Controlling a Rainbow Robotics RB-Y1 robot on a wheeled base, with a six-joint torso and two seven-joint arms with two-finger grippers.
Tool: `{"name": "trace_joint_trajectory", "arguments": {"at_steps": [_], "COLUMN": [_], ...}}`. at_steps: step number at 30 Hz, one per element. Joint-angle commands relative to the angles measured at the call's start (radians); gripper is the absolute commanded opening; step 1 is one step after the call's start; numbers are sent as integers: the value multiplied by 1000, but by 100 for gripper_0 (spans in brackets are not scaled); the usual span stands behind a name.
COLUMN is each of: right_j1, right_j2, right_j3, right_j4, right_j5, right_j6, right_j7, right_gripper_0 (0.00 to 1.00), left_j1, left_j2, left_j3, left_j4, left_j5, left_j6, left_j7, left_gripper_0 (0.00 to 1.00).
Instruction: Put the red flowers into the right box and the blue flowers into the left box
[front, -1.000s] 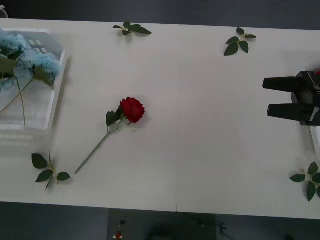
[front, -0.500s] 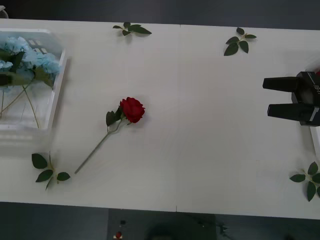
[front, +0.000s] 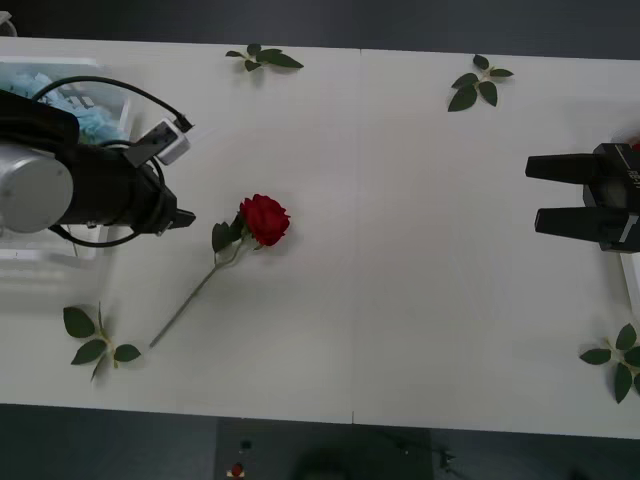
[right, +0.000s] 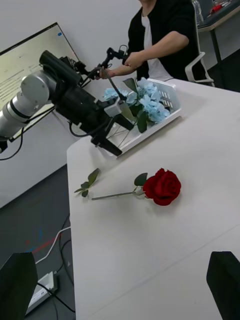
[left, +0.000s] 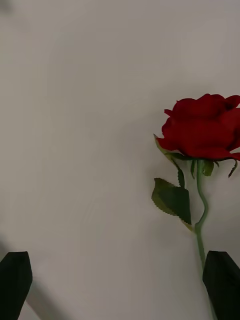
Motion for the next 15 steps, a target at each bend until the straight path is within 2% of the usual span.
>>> {"name": "trace_joint_trajectory", "arguments": {"at_steps": [1, 7, 15], "right_j1": [-11, -11, -11], "right_j2": [-2, -2, -2], "right_j3": [-13, -13, -13], "right_j4": [-6, -6, -6], "right_j5": [-14, -14, -14], "right_j6": [4, 4, 4], "right_j7": [1, 1, 1], "right_gripper_0": [100, 100, 100], "left_j1": [-59, -70, -69], "left_j2": [-58, -135, -175], "left_j3": [-48, -66, -67], "left_j4": [70, 164, 224], "left_j5": [-93, -208, -210], "left_j6": [-53, -103, -108], "left_j7": [-15, -87, -107], "left_gripper_0": [100, 100, 100]}}
